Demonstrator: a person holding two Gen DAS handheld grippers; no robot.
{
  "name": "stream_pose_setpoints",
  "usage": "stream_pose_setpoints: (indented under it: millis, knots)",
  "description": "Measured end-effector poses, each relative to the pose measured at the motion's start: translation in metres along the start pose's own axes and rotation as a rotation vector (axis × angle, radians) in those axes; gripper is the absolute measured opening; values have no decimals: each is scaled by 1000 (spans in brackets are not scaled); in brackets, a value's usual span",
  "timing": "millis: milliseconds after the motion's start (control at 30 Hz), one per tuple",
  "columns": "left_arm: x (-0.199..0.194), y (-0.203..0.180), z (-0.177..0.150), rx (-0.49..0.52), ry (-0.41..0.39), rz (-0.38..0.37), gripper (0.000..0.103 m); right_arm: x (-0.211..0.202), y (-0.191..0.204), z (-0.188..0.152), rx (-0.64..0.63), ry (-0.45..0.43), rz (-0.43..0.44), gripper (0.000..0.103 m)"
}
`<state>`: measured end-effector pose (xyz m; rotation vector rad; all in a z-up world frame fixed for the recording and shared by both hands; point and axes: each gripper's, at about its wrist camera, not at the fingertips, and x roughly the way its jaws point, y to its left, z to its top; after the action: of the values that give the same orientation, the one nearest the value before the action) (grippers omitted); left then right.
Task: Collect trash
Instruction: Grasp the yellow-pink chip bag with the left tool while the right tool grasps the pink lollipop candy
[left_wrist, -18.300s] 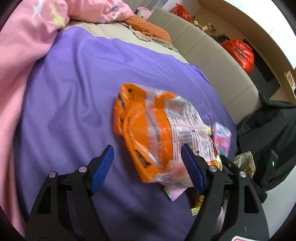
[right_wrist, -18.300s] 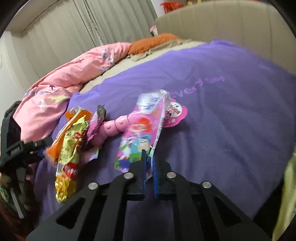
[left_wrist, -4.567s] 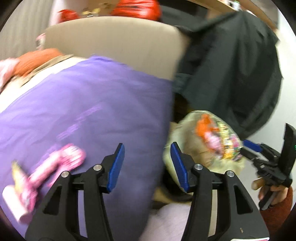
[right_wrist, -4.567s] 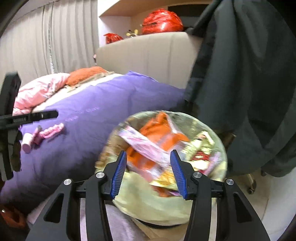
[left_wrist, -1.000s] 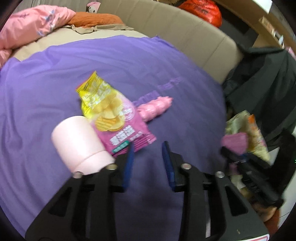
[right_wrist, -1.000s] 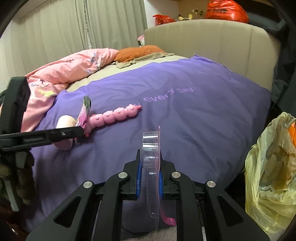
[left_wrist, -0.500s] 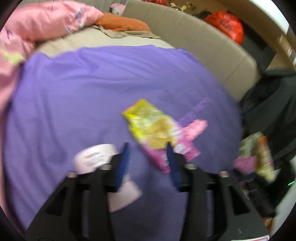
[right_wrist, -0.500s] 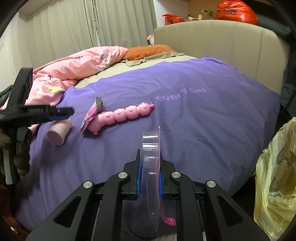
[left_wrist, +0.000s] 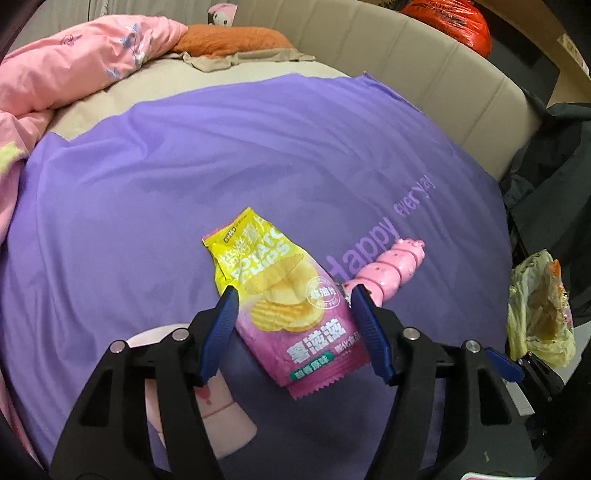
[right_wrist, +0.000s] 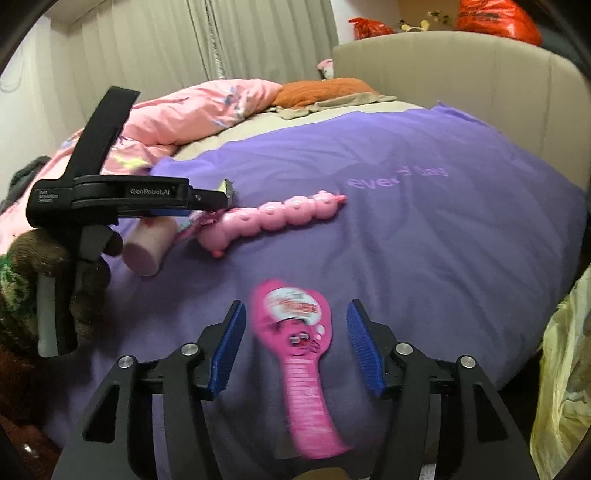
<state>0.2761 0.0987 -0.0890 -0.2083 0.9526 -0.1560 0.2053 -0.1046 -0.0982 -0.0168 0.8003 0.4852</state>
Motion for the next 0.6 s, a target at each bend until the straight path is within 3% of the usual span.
stream_pose_setpoints:
  millis: [133, 233, 400, 467, 533, 600]
  knots:
    - [-5, 3, -6, 23, 11, -32, 27, -6, 1, 1, -41, 22, -35, 57]
    - [-9, 3, -9, 31, 13, -54, 22, -8, -1, 0, -27, 31, -58, 57]
    - [-25, 4, -13, 43, -7, -76, 9, -9, -3, -4, -10, 37, -3, 57]
    - [-35, 4, -11, 48, -26, -85, 9, -4, -2, -6, -12, 54, 34, 56]
    - [-44, 5, -8, 40, -47, -92, 9, 2, 0, -7, -14, 84, 58, 49]
    - [-56, 5, -4, 33, -72, -99, 9, 7, 1, -10, -25, 110, 63, 31]
